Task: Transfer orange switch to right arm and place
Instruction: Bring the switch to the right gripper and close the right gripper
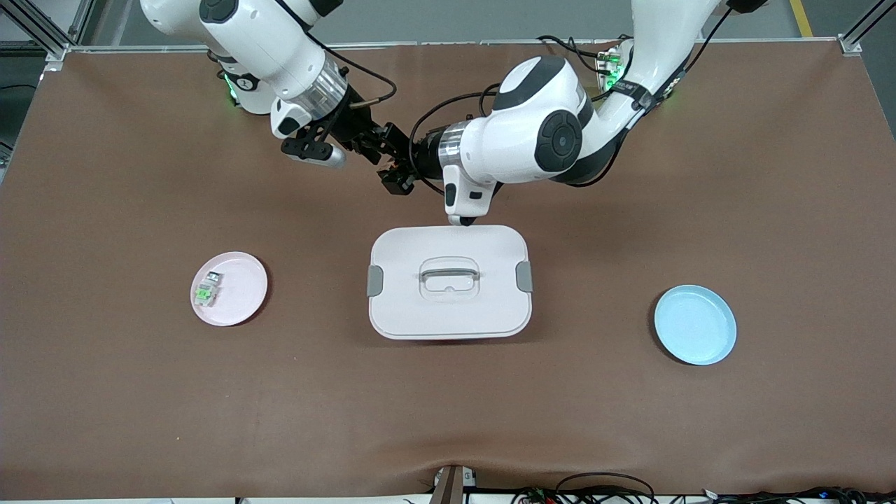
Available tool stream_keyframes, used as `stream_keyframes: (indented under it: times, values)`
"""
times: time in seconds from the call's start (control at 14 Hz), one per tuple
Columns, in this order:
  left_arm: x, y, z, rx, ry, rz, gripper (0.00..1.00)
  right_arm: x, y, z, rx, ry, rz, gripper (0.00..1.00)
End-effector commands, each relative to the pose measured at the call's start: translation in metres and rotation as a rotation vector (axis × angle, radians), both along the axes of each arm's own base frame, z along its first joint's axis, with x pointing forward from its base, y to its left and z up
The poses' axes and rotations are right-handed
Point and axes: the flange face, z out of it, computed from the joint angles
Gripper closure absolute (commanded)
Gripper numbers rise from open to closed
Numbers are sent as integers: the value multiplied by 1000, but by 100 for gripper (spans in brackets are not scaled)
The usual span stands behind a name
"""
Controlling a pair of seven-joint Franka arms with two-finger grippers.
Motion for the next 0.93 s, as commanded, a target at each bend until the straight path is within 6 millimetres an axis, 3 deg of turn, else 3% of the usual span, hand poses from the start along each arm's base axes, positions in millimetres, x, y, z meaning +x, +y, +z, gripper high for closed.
stream_keyframes:
  times: [0.0,0.28,0.5,0.64,0.78,0.85]
  values:
    - [-1,-4,8,-19,16,15,100,-1,3,1,14,6,-17,63]
    - [-1,-4,9,-19,14,15,100,0,5,-3,10,10,-16,94]
    - [0,-3,9,-20,13,16,100,1,4,-3,9,10,-16,97]
    - [0,-2,10,-21,11,16,78,0,4,-2,9,11,-15,97]
    - [-1,-2,14,-23,0,14,0,0,4,-2,8,13,-13,97]
    - [0,-1,15,-20,2,19,0,0,4,-1,8,16,-10,97]
